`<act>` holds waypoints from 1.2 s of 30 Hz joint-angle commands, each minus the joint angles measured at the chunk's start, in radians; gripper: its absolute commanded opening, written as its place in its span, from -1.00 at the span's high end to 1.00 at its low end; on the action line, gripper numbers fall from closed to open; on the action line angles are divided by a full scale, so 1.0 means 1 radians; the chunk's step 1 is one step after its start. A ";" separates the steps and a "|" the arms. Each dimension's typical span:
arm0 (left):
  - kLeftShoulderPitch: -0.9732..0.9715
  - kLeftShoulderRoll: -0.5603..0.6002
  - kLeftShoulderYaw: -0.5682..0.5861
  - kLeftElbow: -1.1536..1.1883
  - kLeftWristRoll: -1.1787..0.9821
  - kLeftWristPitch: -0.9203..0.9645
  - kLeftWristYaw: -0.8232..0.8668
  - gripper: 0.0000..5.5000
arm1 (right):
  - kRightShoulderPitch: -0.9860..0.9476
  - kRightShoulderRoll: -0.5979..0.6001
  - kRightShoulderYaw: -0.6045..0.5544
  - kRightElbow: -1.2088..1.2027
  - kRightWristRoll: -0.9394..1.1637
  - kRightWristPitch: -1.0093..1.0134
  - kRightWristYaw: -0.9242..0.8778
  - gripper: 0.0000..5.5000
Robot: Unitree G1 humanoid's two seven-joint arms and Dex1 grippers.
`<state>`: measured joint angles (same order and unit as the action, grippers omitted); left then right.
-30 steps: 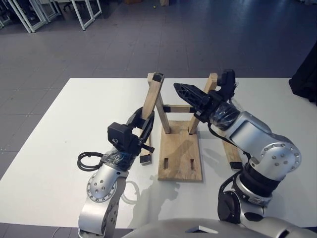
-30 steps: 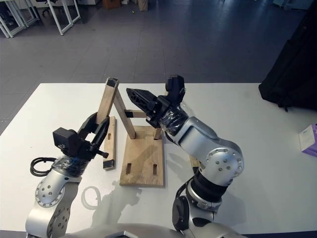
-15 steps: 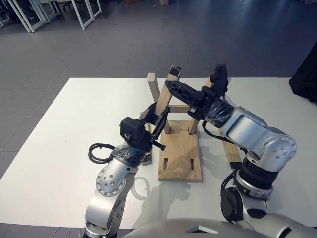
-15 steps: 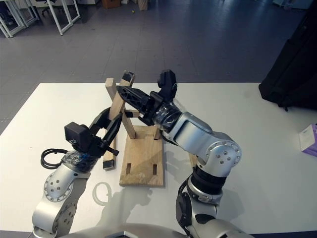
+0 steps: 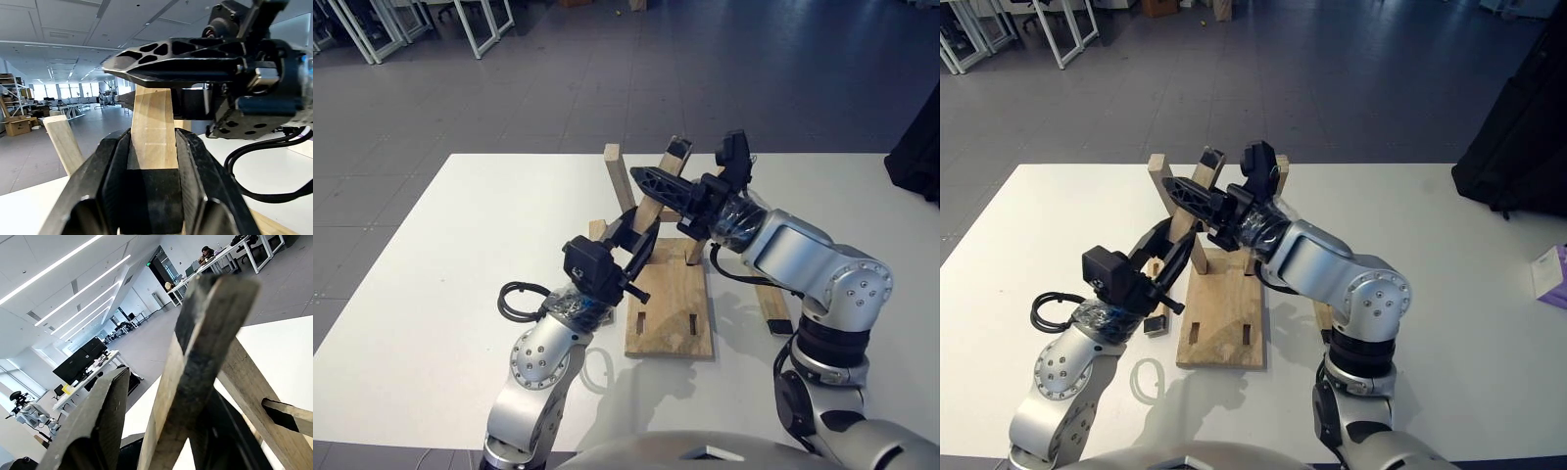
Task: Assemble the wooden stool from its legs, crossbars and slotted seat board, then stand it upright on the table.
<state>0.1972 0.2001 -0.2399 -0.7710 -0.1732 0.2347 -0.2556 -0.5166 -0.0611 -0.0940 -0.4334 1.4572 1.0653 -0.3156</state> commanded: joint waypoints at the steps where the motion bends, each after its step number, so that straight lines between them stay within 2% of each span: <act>1: 0.012 0.020 0.005 0.024 0.000 -0.010 -0.020 0.52 | -0.012 -0.016 -0.003 0.029 0.084 -0.047 -0.016 0.41; 4: 0.021 0.026 0.006 0.027 0.003 -0.017 -0.024 0.52 | -0.012 -0.022 0.002 0.037 0.170 -0.085 -0.049 0.55; 8: 0.029 0.030 0.016 0.031 -0.007 -0.016 -0.027 0.52 | -0.017 -0.042 0.022 0.039 0.287 -0.145 -0.114 0.84; 11: 0.023 0.036 0.015 0.023 -0.003 -0.005 -0.026 0.52 | -0.006 -0.073 0.046 0.031 0.317 -0.165 -0.142 0.86; 12: 0.018 0.030 0.025 0.020 -0.022 0.004 -0.024 0.39 | 0.001 -0.089 0.056 0.026 0.308 -0.166 -0.145 0.86; 15: 0.003 0.028 0.052 0.013 -0.055 0.023 -0.026 0.25 | 0.027 -0.145 0.079 0.014 0.255 -0.157 -0.129 0.86; 17: -0.003 0.034 0.070 0.020 -0.073 0.035 -0.032 0.14 | 0.051 -0.209 0.083 -0.003 0.195 -0.145 -0.103 0.86; 19: 0.002 0.051 0.079 0.030 -0.077 0.048 -0.047 0.00 | 0.098 -0.327 0.069 -0.038 0.084 -0.117 -0.040 0.86; 23: 0.062 0.098 0.045 0.047 -0.069 0.118 -0.071 -0.24 | 0.254 -0.463 -0.081 -0.106 0.004 -0.157 -0.018 0.86; 26: 0.105 0.044 0.064 0.055 -0.092 0.172 -0.001 -0.26 | 0.312 -0.505 -0.114 -0.127 -0.162 -0.211 -0.012 0.86; 30: 0.071 -0.093 0.220 0.156 -0.073 0.279 0.233 -0.26 | 0.368 -0.434 -0.066 -0.087 -0.454 -0.344 -0.006 0.86; 32: 0.058 -0.118 0.249 0.188 -0.040 0.303 0.299 -0.26 | 0.395 -0.384 -0.030 -0.052 -0.579 -0.422 0.019 0.86; 36: 0.055 -0.145 0.235 0.225 0.014 0.321 0.352 -0.26 | 0.422 -0.302 0.026 0.012 -0.737 -0.507 0.067 0.86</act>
<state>0.2592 0.0687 0.0041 -0.5592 -0.1798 0.5411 0.0772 -0.0982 -0.3908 -0.0855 -0.4450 0.7710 0.5869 -0.2711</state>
